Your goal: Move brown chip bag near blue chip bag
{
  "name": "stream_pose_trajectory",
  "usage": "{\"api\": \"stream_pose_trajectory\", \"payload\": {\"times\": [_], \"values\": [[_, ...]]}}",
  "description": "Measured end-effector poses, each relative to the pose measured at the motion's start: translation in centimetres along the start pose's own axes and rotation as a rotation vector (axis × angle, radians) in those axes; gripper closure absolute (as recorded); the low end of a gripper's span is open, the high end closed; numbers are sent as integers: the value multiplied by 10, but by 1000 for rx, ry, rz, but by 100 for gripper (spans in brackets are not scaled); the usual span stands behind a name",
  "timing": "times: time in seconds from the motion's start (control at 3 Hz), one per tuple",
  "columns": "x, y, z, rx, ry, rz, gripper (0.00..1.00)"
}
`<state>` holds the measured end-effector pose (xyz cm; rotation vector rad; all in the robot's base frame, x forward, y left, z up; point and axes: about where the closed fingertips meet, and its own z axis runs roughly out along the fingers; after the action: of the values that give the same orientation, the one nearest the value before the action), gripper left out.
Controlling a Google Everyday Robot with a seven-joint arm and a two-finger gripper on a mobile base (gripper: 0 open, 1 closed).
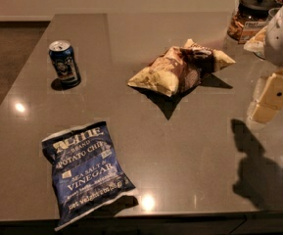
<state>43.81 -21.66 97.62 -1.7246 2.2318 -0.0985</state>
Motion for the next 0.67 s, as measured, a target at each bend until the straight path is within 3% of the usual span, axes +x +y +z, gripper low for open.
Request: {"api": "stream_pose_trajectory", "payload": {"times": [0.67], "values": [[-13, -11, 8, 23, -30, -35, 0]]}}
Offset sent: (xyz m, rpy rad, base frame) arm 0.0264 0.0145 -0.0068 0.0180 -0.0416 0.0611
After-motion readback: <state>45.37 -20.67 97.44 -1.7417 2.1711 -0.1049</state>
